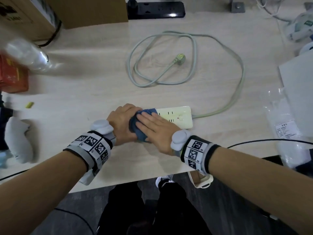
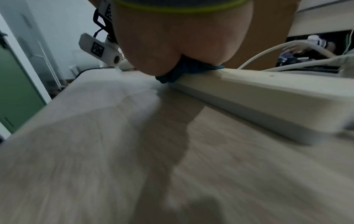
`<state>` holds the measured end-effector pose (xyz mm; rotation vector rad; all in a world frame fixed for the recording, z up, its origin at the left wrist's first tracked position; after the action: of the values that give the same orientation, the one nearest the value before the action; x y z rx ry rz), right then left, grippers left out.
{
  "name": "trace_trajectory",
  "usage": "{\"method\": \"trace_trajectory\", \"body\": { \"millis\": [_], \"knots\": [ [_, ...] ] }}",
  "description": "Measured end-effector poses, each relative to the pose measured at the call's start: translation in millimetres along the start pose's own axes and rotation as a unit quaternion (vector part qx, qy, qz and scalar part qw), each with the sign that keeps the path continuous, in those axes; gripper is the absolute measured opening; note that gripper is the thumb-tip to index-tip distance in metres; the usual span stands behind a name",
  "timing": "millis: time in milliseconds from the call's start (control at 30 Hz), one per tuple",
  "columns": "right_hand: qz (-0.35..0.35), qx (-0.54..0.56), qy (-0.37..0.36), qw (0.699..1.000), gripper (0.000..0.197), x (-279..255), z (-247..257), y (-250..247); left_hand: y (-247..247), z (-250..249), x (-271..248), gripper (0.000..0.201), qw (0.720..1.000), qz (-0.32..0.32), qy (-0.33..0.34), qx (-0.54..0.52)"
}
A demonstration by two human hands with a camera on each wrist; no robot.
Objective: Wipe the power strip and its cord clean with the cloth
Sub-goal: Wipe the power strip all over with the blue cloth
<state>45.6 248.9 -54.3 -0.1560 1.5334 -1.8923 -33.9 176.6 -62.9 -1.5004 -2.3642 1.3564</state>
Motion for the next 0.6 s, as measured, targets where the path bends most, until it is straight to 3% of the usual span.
{"method": "trace_trajectory", "body": {
  "millis": [233,367,467,600],
  "knots": [
    [0.019,-0.031,0.087,0.996,0.054,-98.0,-97.7,0.2,-0.5,3.1,0.2,0.080,0.998,0.042,-0.047,0.018],
    [-0.007,-0.022,0.101,0.995,0.054,-74.1,-73.6,4.3,-0.3,1.4,1.4,0.078,0.997,0.059,-0.055,0.013],
    [-0.016,-0.021,0.070,0.997,0.068,-34.4,-34.3,3.2,-0.6,-1.7,0.9,0.082,0.997,0.040,-0.058,0.013],
    [0.006,0.008,0.032,0.999,0.067,2.3,0.2,-3.2,-1.6,-5.1,0.6,0.087,0.998,0.033,-0.056,0.009]
  ]
}}
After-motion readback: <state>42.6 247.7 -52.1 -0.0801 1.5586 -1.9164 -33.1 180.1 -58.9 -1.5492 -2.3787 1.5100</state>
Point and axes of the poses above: each hand's wrist, its own x-axis towards the middle knuckle, its own y-axis out of the palm, z = x × y, the point moved 9 cm from there along x, towards the middle knuckle, and after that the axes turned 13 degrees about z, right-handed, at the moved point
